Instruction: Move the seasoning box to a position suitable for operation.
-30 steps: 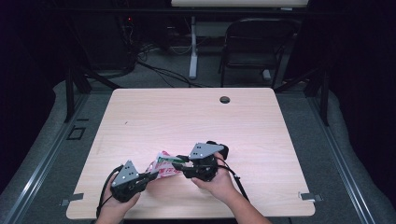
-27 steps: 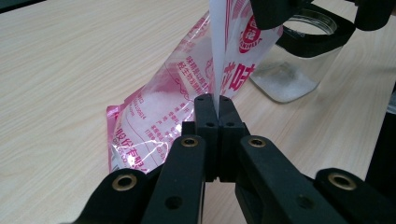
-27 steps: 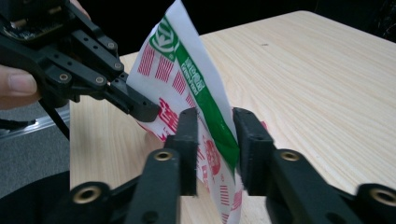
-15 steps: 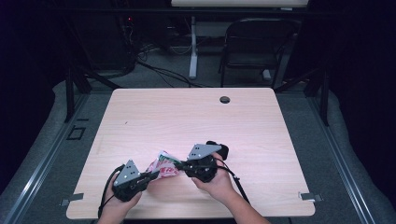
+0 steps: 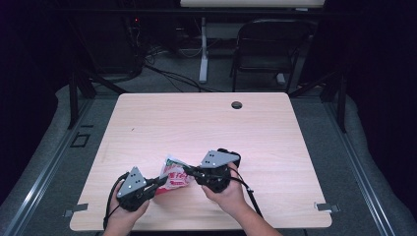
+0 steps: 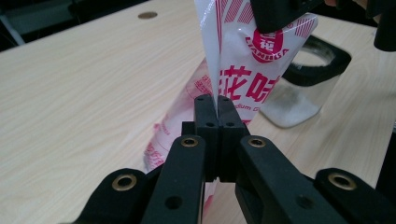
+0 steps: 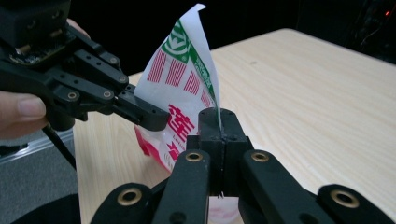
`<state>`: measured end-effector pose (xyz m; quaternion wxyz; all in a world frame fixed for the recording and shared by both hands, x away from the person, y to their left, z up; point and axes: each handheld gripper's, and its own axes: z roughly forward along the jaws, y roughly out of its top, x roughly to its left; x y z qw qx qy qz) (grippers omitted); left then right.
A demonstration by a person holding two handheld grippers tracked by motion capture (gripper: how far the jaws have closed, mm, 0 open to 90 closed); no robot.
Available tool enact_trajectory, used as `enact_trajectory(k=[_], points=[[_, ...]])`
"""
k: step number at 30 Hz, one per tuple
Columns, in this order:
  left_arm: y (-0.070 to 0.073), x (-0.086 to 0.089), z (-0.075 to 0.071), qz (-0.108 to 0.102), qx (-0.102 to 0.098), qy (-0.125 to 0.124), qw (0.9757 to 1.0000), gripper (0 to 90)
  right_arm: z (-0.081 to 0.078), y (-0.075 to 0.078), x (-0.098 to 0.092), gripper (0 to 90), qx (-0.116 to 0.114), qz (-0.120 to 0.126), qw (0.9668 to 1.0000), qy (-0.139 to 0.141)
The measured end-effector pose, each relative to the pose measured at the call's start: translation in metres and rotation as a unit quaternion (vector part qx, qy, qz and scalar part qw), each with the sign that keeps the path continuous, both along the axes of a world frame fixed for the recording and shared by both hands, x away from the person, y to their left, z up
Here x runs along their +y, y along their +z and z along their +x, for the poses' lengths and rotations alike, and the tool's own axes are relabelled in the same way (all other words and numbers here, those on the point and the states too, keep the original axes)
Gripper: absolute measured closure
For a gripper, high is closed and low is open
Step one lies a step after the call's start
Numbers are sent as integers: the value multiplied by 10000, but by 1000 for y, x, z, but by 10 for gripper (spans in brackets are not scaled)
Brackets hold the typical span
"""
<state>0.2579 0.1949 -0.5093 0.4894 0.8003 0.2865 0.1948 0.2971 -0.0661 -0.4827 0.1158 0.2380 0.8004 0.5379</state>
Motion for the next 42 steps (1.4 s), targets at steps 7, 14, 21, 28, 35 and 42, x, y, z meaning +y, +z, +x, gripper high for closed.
enact_trajectory(k=[7, 14, 21, 28, 35, 42], points=[[4, 1, 1, -174, -36, -8, 9998, 900, -8, 13, -3, 900, -194, 60, 9998, 25], [0, 2, 2, -441, 167, -298, 9984, 779, -7, 12, -6, 900, -136, 48, 9999, 59], [-12, 1, 3, -266, 383, -339, 9983, 616, -7, 10, -7, 900, -146, 41, 9999, 37], [-28, -3, 9, -124, 615, -313, 9975, 500, -8, 9, -7, 900, -146, 79, 9998, 88], [-47, -9, 17, -63, 894, -268, 9956, 462, -7, 9, -7, 900, -115, 140, 9998, 101], [-58, -13, 22, 21, 1061, -259, 9940, 435, -7, 9, -8, 900, -123, 166, 9997, 113]])
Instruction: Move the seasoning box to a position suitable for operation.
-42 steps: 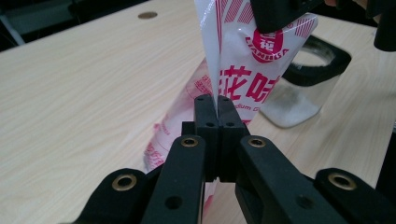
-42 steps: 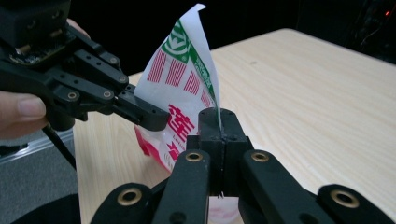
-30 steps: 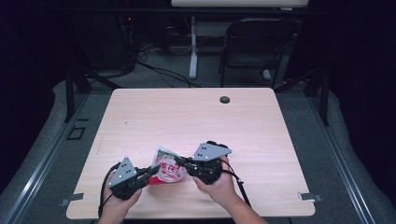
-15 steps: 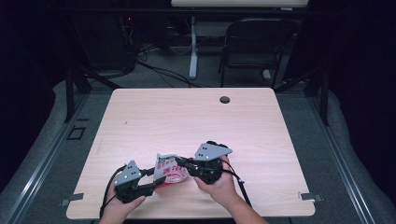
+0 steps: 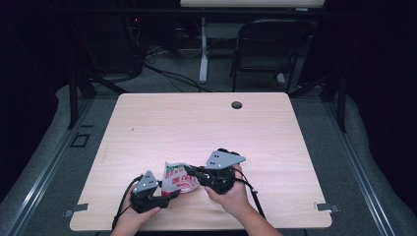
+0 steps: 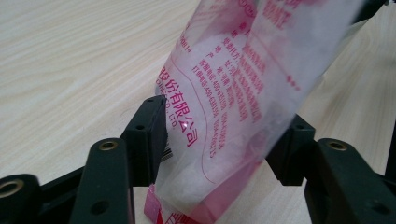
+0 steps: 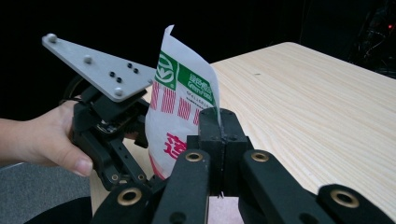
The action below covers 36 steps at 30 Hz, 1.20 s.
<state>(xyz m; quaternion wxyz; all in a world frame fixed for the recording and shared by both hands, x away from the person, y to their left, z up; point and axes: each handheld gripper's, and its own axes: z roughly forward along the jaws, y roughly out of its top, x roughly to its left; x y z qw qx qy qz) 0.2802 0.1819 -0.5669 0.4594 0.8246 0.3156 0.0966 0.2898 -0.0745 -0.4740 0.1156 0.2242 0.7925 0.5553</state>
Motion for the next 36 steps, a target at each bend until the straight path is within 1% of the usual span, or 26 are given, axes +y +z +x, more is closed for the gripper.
enact_trajectory(k=[1, 2, 4, 5, 6, 9, 10, 13, 14, 15, 16, 17, 22, 26, 28, 29, 35, 36], points=[[-2, 0, 1, -61, 28, 11, 10000, 407, 0, 0, 0, 900, -4, 12, 10000, 4], [-3, -1, 2, -74, 67, 25, 9999, 407, 0, 0, 0, 900, -4, 12, 10000, 4], [-6, -1, 3, -94, 122, 58, 9999, 369, 0, 0, 0, 900, -2, 20, 10000, 2], [-7, -1, 4, -46, 136, 40, 9999, 355, 0, 0, 0, 900, 6, 20, 10000, 8], [-9, -2, 5, -47, 140, 37, 9999, 329, 0, -1, -1, 900, 31, 49, 10000, 2], [-12, -5, 7, -10, 290, 41, 9996, 317, 0, 0, -2, 900, 38, 47, 10000, -1], [-14, -6, 7, -12, 357, 34, 9994, 316, 0, -1, -2, 900, 42, 82, 10000, -7], [-15, -7, 8, -15, 399, 25, 9992, 313, 0, -1, -3, 900, 42, 79, 10000, -10], [-15, -7, 8, -9, 407, 18, 9992, 311, -1, -1, -4, 900, 50, 119, 9999, 4], [-15, -8, 8, 12, 437, 47, 9990, 311, -1, -1, -4, 900, 50, 119, 9999, 4], [-16, -8, 9, 4, 510, 16, 9987, 309, -1, -1, -4, 900, 51, 124, 9999, 7], [-17, -8, 9, 13, 538, 14, 9986, 307, -1, -1, -5, 900, 48, 131, 9999, 15], [-19, -9, 10, 8, 619, 3, 9981, 296, -3, -1, -7, 900, 0, 192, 9998, 37], [-20, -8, 10, -16, 714, -36, 9974, 297, -4, -2, -10, 900, -12, 217, 9996, 164], [-20, -7, 10, -42, 711, -35, 9975, 297, -4, -2, -10, 900, -8, 232, 9995, 205], [-19, -7, 10, -65, 741, -28, 9972, 298, -4, -2, -11, 900, 7, 234, 9995, 225], [-17, -6, 10, -92, 746, -94, 9971, 296, -7, -3, -17, 900, -33, 152, 9993, 326], [-17, -6, 10, -106, 781, -121, 9968, 295, -8, -4, -18, 900, -18, 145, 9992, 374]])
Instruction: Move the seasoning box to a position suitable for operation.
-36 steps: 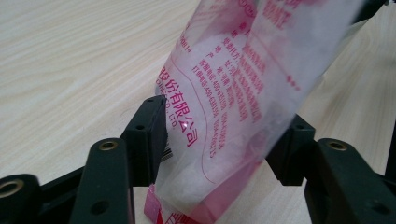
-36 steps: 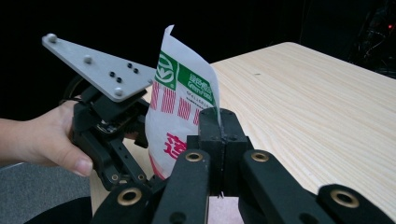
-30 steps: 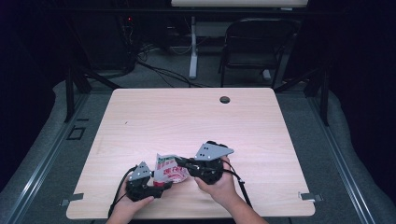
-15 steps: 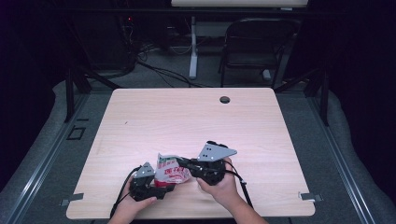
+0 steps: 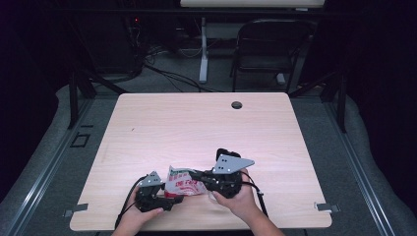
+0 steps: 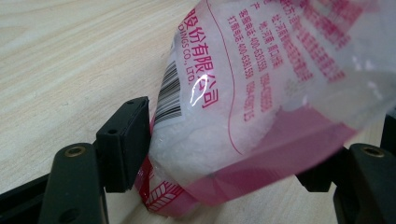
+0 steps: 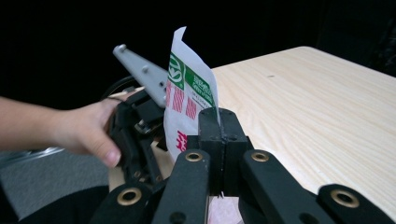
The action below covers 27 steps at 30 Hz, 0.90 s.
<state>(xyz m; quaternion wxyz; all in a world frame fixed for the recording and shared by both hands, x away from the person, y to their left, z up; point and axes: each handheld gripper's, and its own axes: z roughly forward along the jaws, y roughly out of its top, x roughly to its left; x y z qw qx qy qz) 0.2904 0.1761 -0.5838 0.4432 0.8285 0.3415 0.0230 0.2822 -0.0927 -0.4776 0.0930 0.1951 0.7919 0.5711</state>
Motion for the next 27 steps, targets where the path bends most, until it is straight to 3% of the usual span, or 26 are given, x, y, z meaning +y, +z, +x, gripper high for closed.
enact_trajectory(k=[9, 15, 27], points=[[-3, -6, 6, 25, 149, -77, 9999, 280, -2, -1, -3, 900, -20, -64, 9999, 121], [-3, -17, 8, 246, 7, -157, 9996, 262, -1, -2, -4, 900, -9, -11, 9999, 107], [-5, -16, 11, 116, 5, -38, 9999, 282, 9, 1, 6, 900, -17, 191, 9998, -78]])
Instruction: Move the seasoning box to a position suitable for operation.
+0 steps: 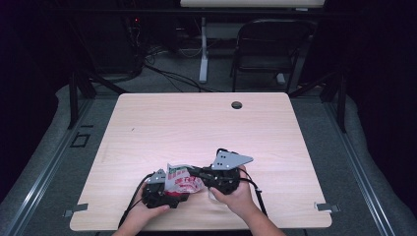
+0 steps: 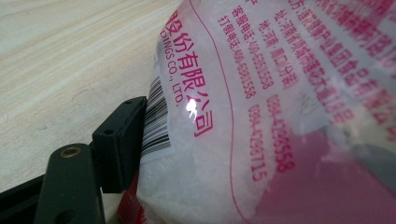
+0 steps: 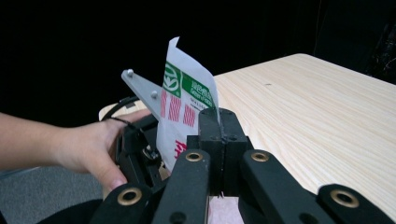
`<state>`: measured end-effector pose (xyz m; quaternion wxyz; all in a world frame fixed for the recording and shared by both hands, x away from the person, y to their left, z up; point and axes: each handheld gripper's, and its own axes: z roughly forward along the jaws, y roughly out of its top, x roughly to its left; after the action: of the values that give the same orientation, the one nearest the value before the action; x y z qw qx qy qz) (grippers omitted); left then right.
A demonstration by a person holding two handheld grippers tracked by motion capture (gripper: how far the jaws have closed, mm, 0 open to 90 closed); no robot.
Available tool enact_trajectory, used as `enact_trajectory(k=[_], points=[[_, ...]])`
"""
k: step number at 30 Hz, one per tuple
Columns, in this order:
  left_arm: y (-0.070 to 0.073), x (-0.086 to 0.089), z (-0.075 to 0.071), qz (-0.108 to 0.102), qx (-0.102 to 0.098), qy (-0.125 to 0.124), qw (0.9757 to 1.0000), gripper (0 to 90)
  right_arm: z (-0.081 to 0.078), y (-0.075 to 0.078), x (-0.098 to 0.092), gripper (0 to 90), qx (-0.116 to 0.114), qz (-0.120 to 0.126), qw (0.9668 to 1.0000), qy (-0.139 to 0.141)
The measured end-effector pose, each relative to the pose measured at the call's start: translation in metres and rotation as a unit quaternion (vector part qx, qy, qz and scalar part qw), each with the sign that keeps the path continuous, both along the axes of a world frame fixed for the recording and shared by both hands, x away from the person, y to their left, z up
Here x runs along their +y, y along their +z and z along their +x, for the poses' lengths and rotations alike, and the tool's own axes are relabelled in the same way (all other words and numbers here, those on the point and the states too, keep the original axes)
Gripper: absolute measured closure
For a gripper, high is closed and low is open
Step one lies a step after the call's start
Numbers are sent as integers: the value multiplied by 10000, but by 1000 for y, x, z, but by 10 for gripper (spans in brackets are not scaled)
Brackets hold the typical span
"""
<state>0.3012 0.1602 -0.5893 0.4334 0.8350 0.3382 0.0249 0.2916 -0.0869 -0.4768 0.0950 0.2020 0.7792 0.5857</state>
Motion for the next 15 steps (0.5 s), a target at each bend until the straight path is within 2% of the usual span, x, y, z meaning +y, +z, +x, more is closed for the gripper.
enact_trajectory(k=[6, 10, 15], points=[[0, -1, 1, 40, -31, 35, 10000, 290, 1, 3, 6, 900, -22, 41, 10000, 47], [0, -3, -1, 152, -122, -4, 9998, 298, 1, 3, 5, 900, -19, 31, 10000, -19], [1, -5, -2, 262, -230, 33, 9994, 349, 2, 5, 5, 900, 10, 110, 9999, -71]])
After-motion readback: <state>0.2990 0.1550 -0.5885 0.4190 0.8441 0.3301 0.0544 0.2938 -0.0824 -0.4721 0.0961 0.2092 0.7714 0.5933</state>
